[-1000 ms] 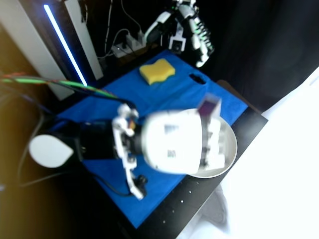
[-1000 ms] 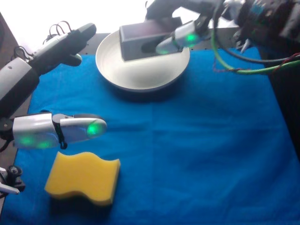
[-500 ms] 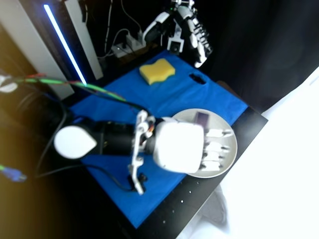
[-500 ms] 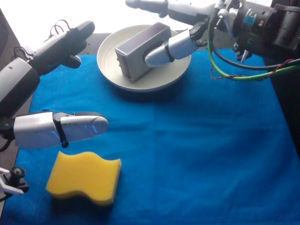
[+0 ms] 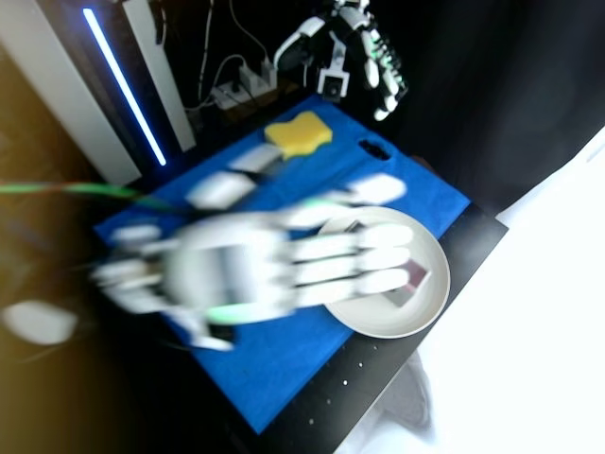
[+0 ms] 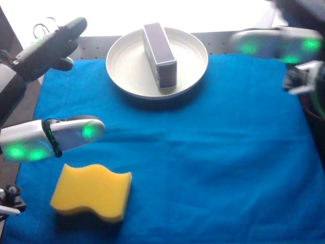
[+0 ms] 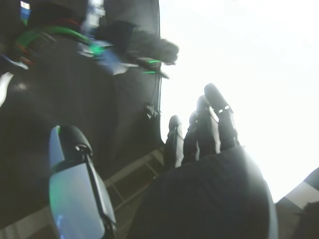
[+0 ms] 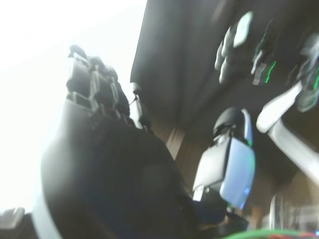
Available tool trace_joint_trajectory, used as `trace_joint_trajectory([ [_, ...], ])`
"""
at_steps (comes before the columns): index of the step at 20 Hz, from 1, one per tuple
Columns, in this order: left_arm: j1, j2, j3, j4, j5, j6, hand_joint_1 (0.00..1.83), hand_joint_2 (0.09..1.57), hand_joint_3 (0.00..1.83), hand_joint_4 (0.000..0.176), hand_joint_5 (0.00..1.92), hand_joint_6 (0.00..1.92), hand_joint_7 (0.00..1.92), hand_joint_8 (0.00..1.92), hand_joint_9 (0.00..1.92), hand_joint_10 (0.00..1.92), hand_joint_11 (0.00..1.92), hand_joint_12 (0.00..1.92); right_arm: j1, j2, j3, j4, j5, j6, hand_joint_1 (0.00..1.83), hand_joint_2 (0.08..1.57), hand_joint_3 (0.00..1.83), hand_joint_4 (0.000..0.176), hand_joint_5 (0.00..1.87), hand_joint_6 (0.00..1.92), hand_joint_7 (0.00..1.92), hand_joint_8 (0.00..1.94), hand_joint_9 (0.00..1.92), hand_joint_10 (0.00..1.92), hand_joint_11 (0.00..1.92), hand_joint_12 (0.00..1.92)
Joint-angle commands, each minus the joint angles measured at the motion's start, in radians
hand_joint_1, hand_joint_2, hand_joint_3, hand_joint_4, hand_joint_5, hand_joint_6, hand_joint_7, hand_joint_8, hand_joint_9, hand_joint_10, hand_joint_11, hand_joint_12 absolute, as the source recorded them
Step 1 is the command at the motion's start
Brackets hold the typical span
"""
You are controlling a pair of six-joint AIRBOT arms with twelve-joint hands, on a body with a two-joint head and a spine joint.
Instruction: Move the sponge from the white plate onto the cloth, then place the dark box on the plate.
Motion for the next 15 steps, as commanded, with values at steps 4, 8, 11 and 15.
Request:
trace_joint_trajectory([
  [4,0.034,0.016,-0.018,-0.039,-0.203,0.002,0.47,0.99,0.02,0.153,0.0,0.0,0.0,0.0,0.0,0.0,0.0,0.3,-0.126,0.109,-0.186,0.104,0.336,-0.118,0.62,0.96,0.01,0.176,0.0,0.0,0.0,0.0,0.0,0.0,0.0,0.0],
  [8,0.066,0.029,-0.035,-0.071,-0.25,0.006,0.49,1.03,0.0,0.176,0.0,0.0,0.0,0.0,0.0,0.0,0.0,0.15,-0.269,0.161,-0.282,0.15,0.422,-0.124,0.66,0.94,0.0,0.176,0.0,0.0,0.0,0.0,0.0,0.0,0.0,0.0],
  [11,0.07,0.036,-0.039,-0.067,-0.25,0.008,0.31,1.07,0.01,0.176,0.0,0.0,0.0,0.0,0.0,0.0,0.0,0.11,-0.355,0.184,-0.328,0.188,0.425,-0.125,0.67,0.93,0.0,0.176,0.0,0.0,0.0,0.0,0.0,0.0,0.0,0.0],
  [15,0.076,0.035,-0.051,-0.065,-0.25,0.007,0.36,1.12,0.01,0.172,0.01,0.0,0.0,0.0,0.0,0.0,0.0,0.01,-0.478,0.182,-0.376,0.292,0.425,-0.125,0.53,0.93,0.0,0.176,0.0,0.0,0.0,0.0,0.0,0.0,0.0,0.0],
])
